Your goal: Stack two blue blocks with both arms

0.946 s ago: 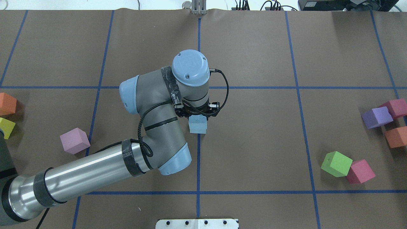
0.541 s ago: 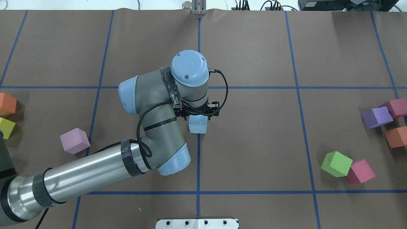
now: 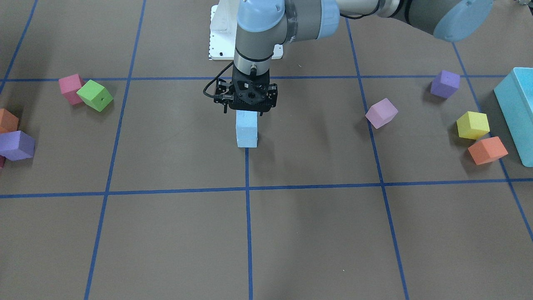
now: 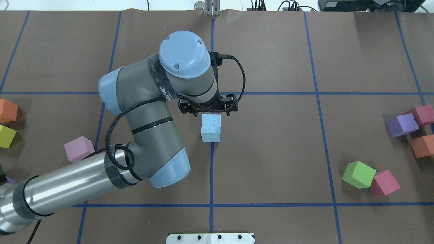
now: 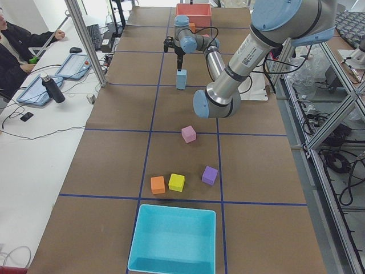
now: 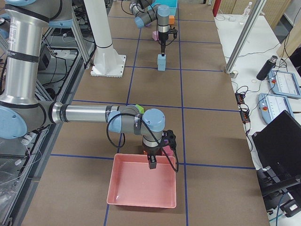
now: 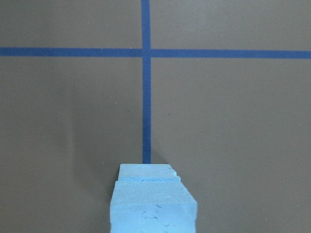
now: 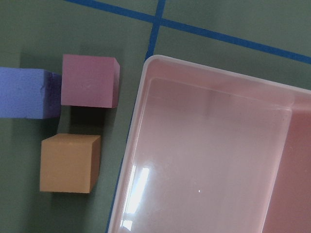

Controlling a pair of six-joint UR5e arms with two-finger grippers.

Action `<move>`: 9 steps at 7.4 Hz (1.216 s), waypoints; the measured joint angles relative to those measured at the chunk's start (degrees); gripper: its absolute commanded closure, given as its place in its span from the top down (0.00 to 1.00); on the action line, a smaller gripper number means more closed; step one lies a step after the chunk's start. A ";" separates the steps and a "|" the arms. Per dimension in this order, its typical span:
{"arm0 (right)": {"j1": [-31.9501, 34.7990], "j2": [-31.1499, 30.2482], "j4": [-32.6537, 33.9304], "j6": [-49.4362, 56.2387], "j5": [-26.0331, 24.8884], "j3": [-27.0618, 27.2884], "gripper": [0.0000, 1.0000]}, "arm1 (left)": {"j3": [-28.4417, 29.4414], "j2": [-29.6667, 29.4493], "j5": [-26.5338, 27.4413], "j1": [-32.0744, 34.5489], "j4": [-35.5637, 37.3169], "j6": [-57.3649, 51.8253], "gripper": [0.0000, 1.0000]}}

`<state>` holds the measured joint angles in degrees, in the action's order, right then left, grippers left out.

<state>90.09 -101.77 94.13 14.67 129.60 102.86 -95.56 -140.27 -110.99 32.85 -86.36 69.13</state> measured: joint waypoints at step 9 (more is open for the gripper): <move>0.00 -0.09 0.00 -0.05 -0.04 -0.11 1.00 | -0.45 36.76 -19.44 45.79 1.77 -71.25 0.98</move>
<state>90.09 -101.86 94.13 14.62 129.56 102.75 -96.01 -103.51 -130.43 78.63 -84.60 -2.12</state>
